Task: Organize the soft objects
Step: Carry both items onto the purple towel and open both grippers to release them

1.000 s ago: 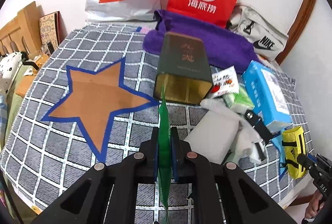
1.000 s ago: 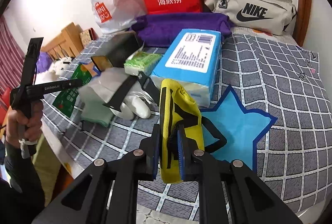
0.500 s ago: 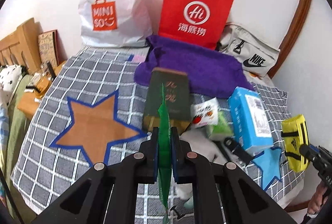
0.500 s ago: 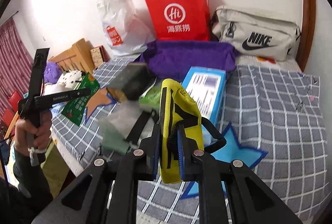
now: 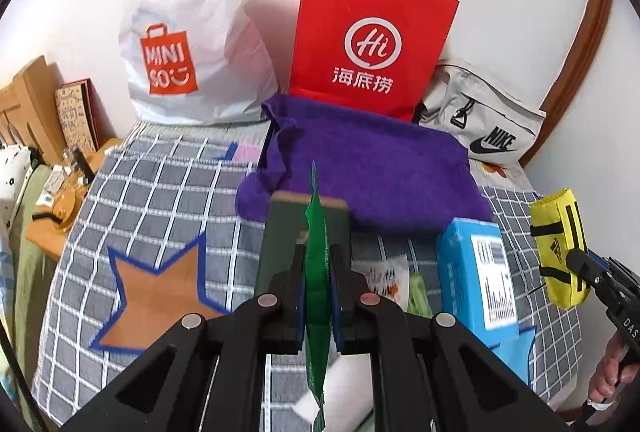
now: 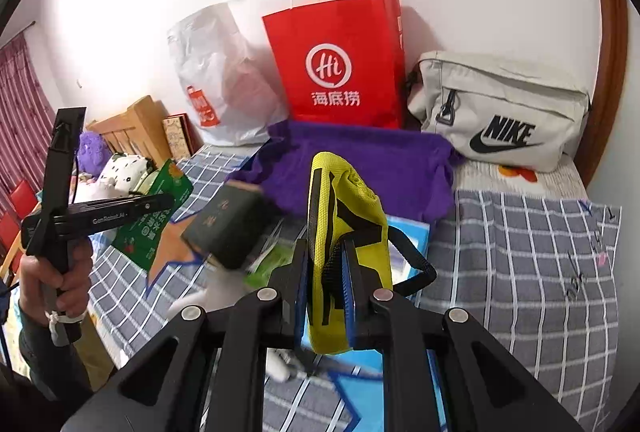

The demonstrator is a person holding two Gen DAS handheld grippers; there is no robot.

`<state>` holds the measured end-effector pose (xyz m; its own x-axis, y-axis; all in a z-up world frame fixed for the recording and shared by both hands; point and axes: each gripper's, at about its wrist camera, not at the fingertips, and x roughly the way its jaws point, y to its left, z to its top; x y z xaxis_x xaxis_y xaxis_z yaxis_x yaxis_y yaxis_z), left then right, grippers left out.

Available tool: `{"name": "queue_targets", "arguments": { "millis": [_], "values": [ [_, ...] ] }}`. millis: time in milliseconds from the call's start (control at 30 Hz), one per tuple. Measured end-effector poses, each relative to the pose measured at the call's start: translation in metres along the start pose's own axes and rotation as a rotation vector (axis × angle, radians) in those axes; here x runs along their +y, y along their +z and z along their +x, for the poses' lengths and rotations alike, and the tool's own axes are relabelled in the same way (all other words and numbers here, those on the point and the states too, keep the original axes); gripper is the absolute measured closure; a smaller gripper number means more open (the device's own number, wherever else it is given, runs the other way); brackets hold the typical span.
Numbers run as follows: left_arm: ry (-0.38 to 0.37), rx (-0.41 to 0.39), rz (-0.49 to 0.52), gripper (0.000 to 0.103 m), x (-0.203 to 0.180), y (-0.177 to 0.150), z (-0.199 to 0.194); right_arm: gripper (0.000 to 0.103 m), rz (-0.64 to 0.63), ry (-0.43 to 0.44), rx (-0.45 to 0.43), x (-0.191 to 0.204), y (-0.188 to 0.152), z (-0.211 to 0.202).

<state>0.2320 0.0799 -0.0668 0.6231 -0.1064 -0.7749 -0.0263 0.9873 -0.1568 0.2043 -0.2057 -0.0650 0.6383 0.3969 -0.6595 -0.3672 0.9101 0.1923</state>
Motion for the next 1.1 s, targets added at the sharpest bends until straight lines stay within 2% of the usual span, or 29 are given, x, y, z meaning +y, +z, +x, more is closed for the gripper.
{"name": "queue_targets", "arguments": {
  "millis": [367, 667, 900, 1100],
  "values": [
    [0.013, 0.005, 0.013, 0.093, -0.004, 0.052, 0.035, 0.088, 0.001, -0.028, 0.011, -0.023, 0.047, 0.050],
    [-0.003, 0.053, 0.020, 0.093, -0.006, 0.090, 0.083, 0.088, 0.015, -0.039, 0.030, -0.049, 0.081, 0.096],
    [0.007, 0.092, 0.019, 0.093, -0.009, 0.111, 0.115, 0.088, -0.021, -0.047, 0.043, -0.057, 0.106, 0.128],
    [0.022, 0.112, 0.051, 0.093, -0.016, 0.127, 0.142, 0.088, -0.031, -0.061, 0.086, -0.066, 0.114, 0.161]
  ]
}}
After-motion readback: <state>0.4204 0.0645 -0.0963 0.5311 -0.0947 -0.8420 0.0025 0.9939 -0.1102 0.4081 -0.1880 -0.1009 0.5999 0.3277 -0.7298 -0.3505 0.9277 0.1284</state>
